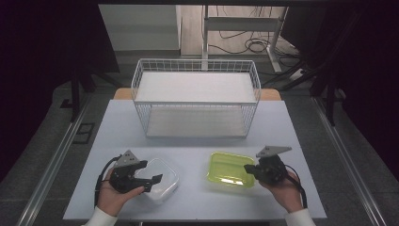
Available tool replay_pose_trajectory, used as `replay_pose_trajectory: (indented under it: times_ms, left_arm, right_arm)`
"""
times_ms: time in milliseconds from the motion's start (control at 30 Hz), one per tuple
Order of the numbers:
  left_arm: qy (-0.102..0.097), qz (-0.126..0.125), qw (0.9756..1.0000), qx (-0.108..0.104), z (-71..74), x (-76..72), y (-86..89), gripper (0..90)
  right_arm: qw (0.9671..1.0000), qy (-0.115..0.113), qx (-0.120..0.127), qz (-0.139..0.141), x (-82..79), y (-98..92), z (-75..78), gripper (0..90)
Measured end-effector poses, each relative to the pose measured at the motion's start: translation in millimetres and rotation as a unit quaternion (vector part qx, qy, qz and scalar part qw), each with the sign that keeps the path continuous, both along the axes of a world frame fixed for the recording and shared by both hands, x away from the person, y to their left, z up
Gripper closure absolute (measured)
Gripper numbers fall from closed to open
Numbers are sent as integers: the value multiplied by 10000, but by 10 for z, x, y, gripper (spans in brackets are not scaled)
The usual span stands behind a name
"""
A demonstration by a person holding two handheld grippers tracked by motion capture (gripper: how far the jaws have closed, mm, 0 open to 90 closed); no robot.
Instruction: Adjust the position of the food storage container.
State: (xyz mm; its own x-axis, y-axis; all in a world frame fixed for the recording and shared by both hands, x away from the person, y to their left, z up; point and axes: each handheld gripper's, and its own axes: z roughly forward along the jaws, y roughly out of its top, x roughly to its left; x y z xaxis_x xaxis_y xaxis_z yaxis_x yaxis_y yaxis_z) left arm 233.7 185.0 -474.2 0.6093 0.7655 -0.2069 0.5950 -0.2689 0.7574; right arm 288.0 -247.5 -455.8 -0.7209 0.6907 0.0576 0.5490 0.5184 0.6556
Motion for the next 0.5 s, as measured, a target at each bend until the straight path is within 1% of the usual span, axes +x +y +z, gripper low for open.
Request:
replay_pose_trajectory:
  times_ms: [67, 100, 133, 167, 200, 267, 300, 333, 400, 500]
  left_arm:
    - [-11, -17, 10000, 9, -2, 5, -2, 202]
    - [-12, -2, 10000, 9, -2, 8, -3, 201]
    - [-18, 6, 10000, 3, 0, 9, -4, 200]
    - [-26, 6, 10000, 5, 3, 9, -4, 200]
    - [-32, 5, 10000, 5, 5, 8, -4, 200]
    - [-48, 3, 10000, -5, 11, 9, -4, 200]
    - [-48, 3, 10000, -5, 11, 9, -4, 200]
    - [-52, -3, 10000, -5, 11, 8, -4, 200]
    - [-48, 0, 10000, -1, 6, 5, -8, 200]
    - [-47, -17, 10000, 7, 6, 3, -13, 200]
  right_arm:
    - [9999, 37, 53, 77, -168, -53, -42, 892]
    - [9998, 142, 42, 135, -292, -73, -90, 892]
    - [9997, 166, -3, 175, -329, -72, -106, 892]
    - [9996, 169, -5, 211, -378, -71, -118, 892]
    - [9994, 225, 20, 274, -420, -68, -130, 892]
    - [9990, 244, -52, 383, -500, -41, -151, 892]
    - [9990, 244, -52, 383, -500, -41, -151, 892]
    - [9983, 263, -51, 516, -561, -15, -161, 893]
    - [9978, 321, -61, 582, -598, 10, -182, 892]
    - [9968, 423, -190, 655, -587, 54, -260, 893]
